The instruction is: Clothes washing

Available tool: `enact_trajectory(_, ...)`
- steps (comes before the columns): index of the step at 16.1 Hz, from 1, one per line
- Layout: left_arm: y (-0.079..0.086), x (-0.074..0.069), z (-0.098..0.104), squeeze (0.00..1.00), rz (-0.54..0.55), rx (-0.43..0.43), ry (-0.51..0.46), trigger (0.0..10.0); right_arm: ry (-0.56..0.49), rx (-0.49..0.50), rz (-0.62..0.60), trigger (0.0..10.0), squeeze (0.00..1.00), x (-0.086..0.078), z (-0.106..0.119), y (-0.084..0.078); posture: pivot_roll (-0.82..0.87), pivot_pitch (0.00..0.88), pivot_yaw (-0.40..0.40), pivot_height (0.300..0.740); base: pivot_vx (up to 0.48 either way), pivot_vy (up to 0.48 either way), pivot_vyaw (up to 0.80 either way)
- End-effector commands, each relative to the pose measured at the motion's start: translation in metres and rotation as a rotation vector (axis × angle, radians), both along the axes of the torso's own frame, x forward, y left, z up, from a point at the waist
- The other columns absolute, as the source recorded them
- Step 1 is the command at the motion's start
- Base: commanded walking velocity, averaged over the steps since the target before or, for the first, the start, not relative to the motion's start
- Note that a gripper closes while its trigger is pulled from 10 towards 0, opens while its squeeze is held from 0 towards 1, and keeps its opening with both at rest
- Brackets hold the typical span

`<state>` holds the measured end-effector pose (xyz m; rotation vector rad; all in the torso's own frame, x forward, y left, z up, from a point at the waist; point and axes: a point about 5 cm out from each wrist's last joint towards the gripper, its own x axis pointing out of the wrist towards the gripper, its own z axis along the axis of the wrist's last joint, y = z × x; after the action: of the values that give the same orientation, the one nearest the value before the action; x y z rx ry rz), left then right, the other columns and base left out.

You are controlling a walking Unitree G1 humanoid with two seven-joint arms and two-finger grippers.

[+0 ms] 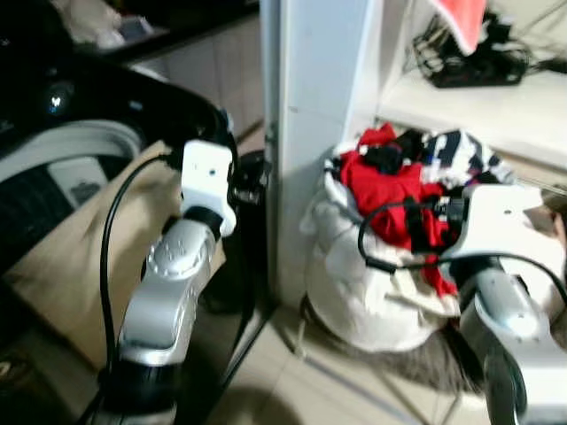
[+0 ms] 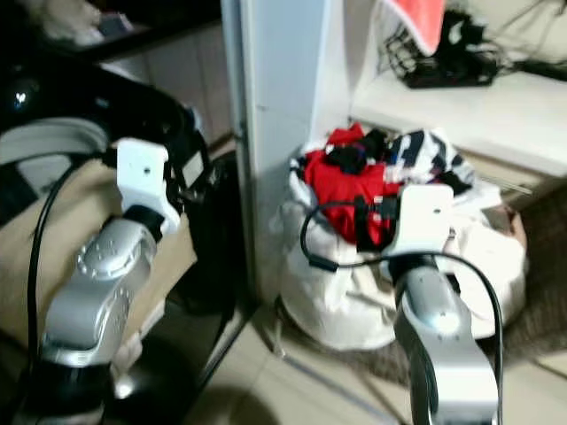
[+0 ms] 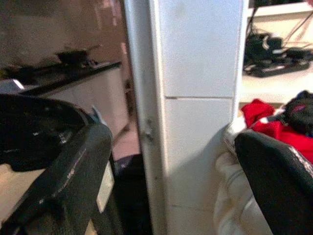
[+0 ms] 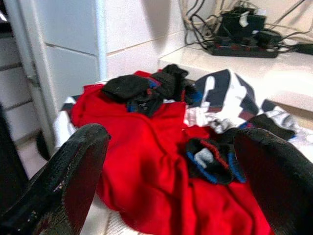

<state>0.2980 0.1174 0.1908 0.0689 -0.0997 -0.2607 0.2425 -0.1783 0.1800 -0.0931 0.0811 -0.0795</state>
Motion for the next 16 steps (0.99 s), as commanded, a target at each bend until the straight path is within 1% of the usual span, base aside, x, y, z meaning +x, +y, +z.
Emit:
enact_trajectory(1,0.0011,-0.0007,0.0018,0.0,0.0,-0.004,-0.003,10.0,-0.025,-0.007,-0.001,10.0,0.0,0.002,0.0044,-0.0002,-0.12,0.0,0.012,0.74,0.319,0.0,0.46)
enact_trajectory(2,0.0009,-0.0011,0.0014,0.0,-0.002,-0.005,-0.002,10.0,-0.034,0.022,-0.021,10.0,0.0,0.0026,0.005,-0.0021,-0.12,0.0,0.012,0.74,0.322,0.0,0.0)
enact_trajectory(3,0.0006,-0.0014,0.0013,0.0,-0.004,-0.005,-0.001,10.0,-0.037,0.029,-0.024,10.0,0.0,0.0028,0.0054,-0.003,-0.12,0.0,0.012,0.74,0.315,0.0,0.0)
enact_trajectory(5,0.0004,-0.0011,0.0012,0.0,-0.003,-0.005,-0.001,10.0,-0.036,0.02,-0.009,10.0,0.0,0.0037,0.0058,-0.0027,-0.12,0.0,0.012,0.74,0.317,0.0,0.0)
enact_trajectory(7,0.0007,-0.0011,0.0013,0.0,0.0,-0.007,-0.002,10.0,-0.036,-0.022,0.021,10.0,0.0,0.0041,0.0078,-0.0019,-0.12,0.0,0.007,0.74,0.317,0.0,0.0)
enact_trajectory(9,0.0018,-0.0015,0.0012,0.0,0.007,-0.008,-0.003,10.0,-0.036,-0.028,0.033,10.0,0.0,0.0043,0.0074,-0.0003,-0.12,0.0,0.004,0.74,0.315,0.0,0.8)
enact_trajectory(10,0.0021,-0.0024,0.0011,0.0,0.008,-0.009,-0.003,10.0,-0.035,0.003,0.008,10.0,0.0,0.0044,0.0064,-0.0009,-0.12,0.0,0.0,0.74,0.311,0.0,0.0)
enact_trajectory(12,0.0017,-0.0026,0.0009,0.0,0.013,-0.02,-0.001,10.0,-0.035,0.006,0.005,10.0,0.0,0.0049,0.0065,-0.0017,-0.12,0.0,-0.002,0.74,0.279,0.0,0.0)
enact_trajectory(13,-0.0003,-0.0036,0.0014,0.0,0.005,-0.035,-0.009,10.0,-0.034,0.006,0.0,10.0,0.0,0.0046,0.0063,-0.0024,-0.12,0.0,-0.002,0.74,0.0,0.0,0.0)
enact_trajectory(14,-0.0044,-0.0047,0.0007,0.0,-0.013,-0.034,-0.006,10.0,-0.023,0.024,-0.025,10.0,0.0,0.0039,0.0048,-0.0044,-0.12,0.0,-0.006,0.74,0.0,0.0,0.0)
enact_trajectory(16,-0.0071,-0.0048,0.0,0.0,-0.029,-0.046,0.003,10.0,-0.021,0.054,-0.061,10.0,0.0,0.0035,0.0042,-0.0081,-0.12,0.0,-0.002,0.74,0.0,0.0,0.0)
